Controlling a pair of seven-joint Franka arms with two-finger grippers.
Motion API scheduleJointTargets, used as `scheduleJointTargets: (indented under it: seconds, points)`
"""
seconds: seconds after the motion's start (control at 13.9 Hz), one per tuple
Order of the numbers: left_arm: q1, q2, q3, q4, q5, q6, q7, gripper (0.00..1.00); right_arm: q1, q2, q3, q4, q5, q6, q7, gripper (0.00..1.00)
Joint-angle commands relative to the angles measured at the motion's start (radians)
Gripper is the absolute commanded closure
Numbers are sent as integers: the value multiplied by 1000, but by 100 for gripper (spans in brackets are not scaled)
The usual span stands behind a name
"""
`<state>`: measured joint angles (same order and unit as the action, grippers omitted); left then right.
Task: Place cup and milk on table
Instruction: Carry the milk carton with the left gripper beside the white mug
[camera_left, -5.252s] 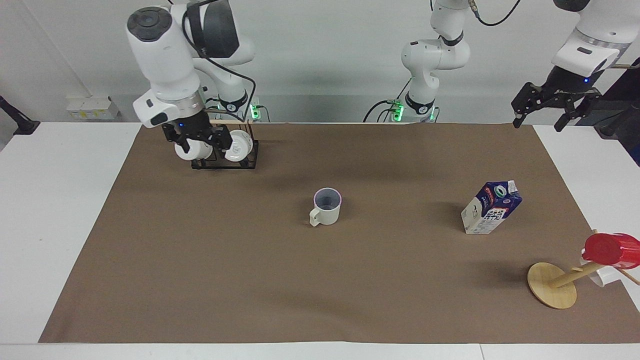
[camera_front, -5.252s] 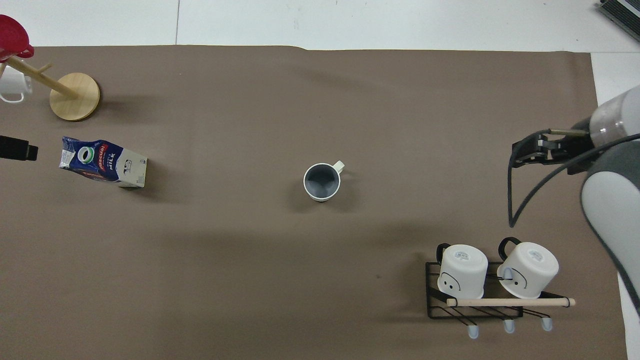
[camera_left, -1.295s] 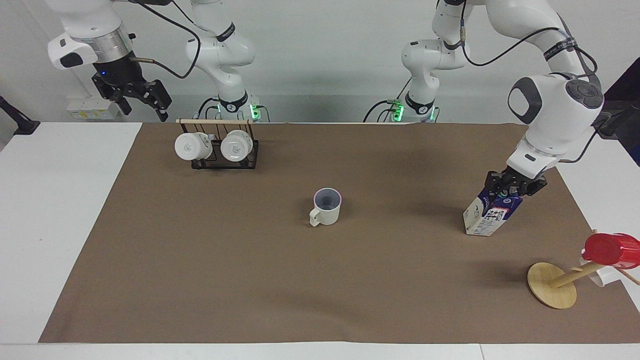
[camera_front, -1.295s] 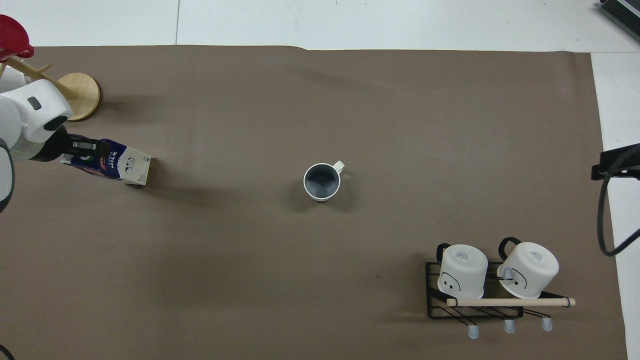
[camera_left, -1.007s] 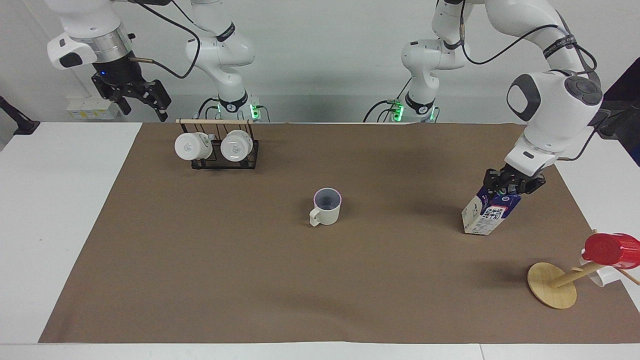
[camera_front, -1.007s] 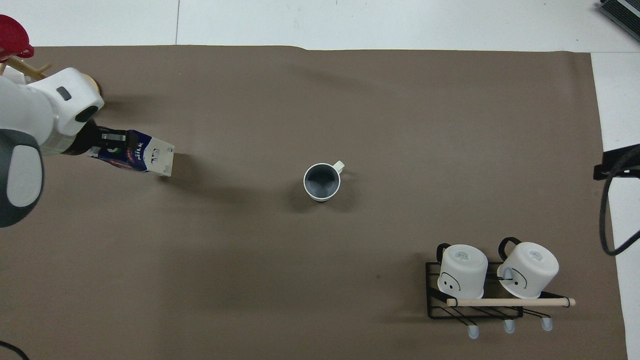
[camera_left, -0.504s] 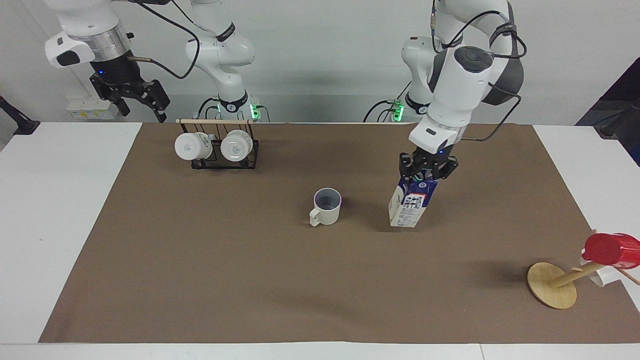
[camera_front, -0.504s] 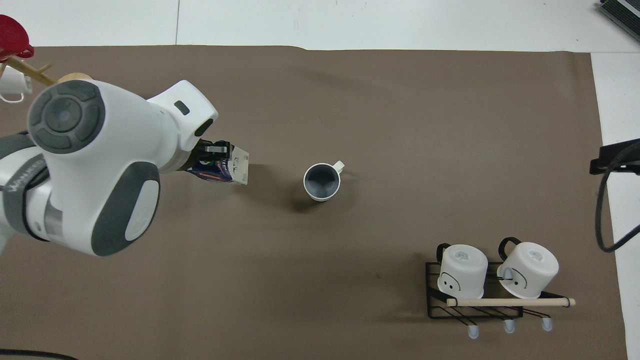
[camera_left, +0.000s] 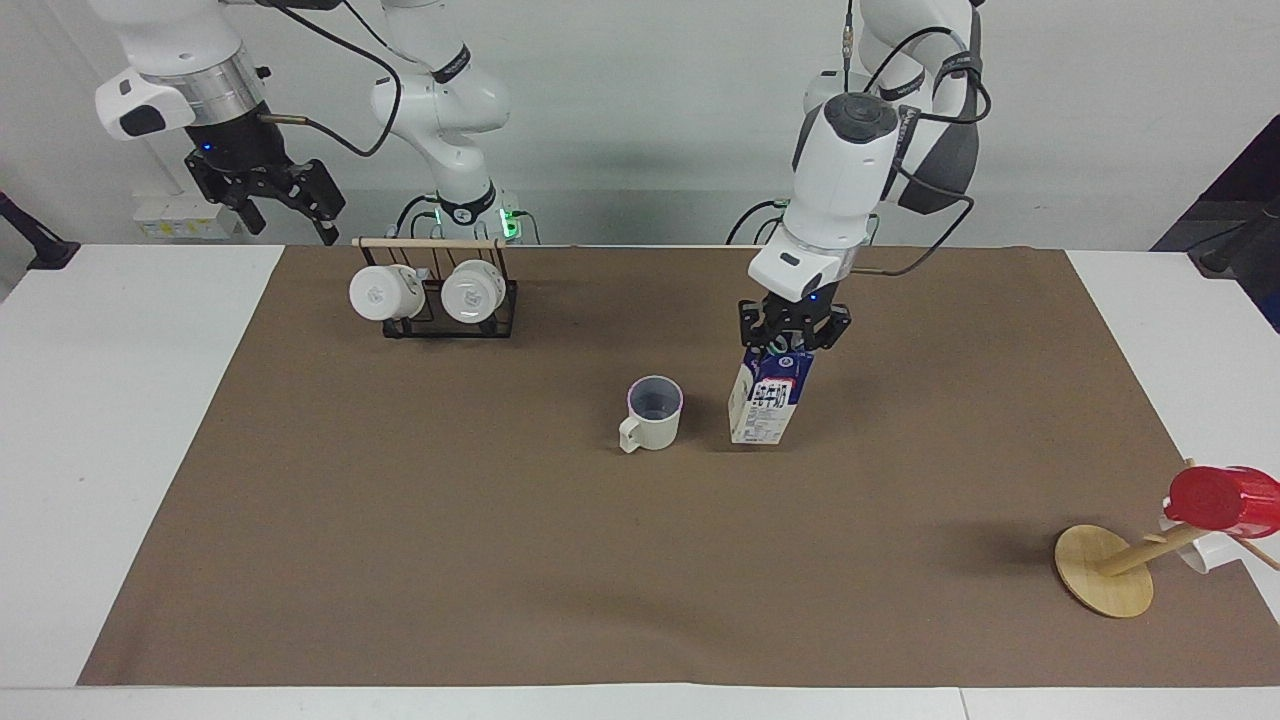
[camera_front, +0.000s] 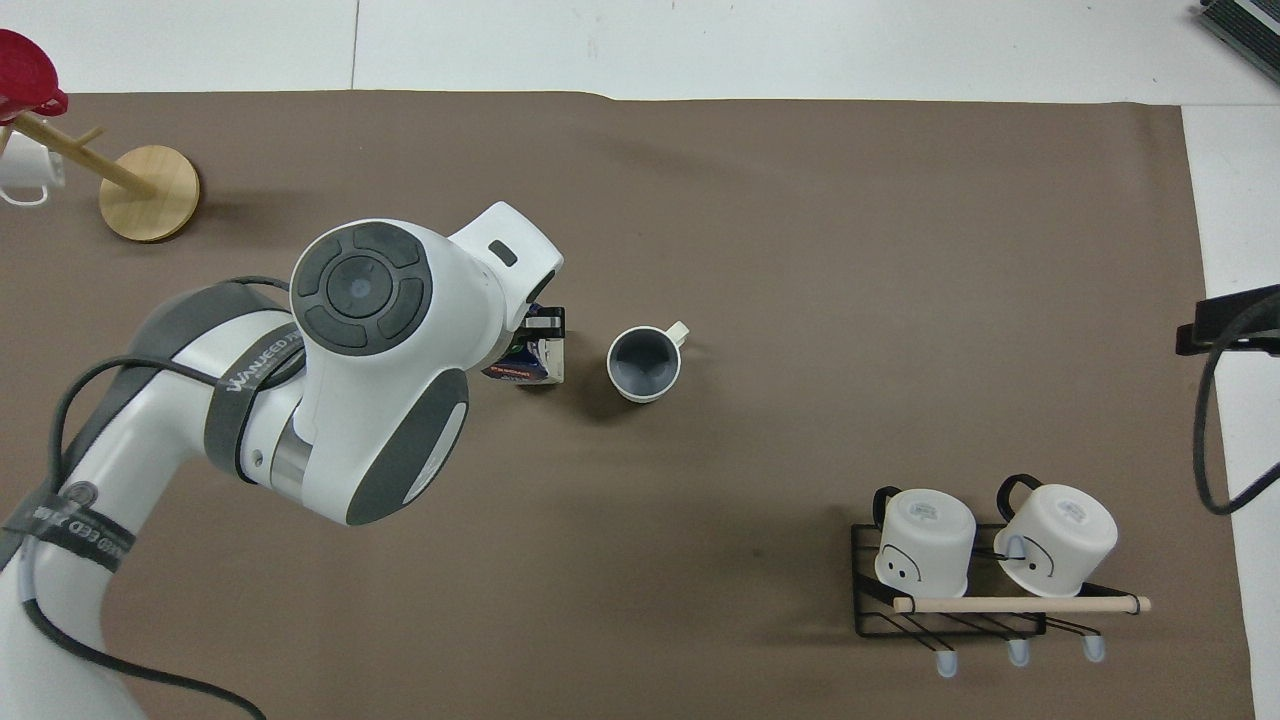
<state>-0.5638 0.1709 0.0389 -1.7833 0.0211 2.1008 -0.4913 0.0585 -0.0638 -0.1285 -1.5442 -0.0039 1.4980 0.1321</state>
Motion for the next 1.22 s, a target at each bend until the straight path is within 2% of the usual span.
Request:
scheduleJointTargets:
  seconds: [0.0,0.07,0.14,0.22,0.29,0.36,0.72,0.94,1.15]
  points:
    - [-27,2,12,1,23,11,-18,44,-12,-24,1,-31,21,22,-29,0]
    - [-33,12,12,1,22,19,-18,43,-12,-24,1,-31,21,22,-31,0]
    - [-33,16,12,1,22,22,-17,37,-12,-24,1,-31,21,22,-31,0]
    - [-33,16,12,1,22,22,-15,27,-14,-24,0,-31,21,22,-31,0]
    - [-33,16,12,4,22,22,-12,4,-14,-24,0,-31,21,22,-31,0]
    - [-31,16,12,7,25,22,-7,0,-14,-24,0,-31,21,22,-31,0]
    - [-22,-4,12,18,23,13,-4,0,-13,-24,0,-31,21,22,-31,0]
    - [-16,-85,19,21,20,-27,0,0,-14,-24,0,-33,19,22,-31,0]
    - [33,-177,22,15,20,-141,72,0,-12,-25,0,-34,19,21,-31,0]
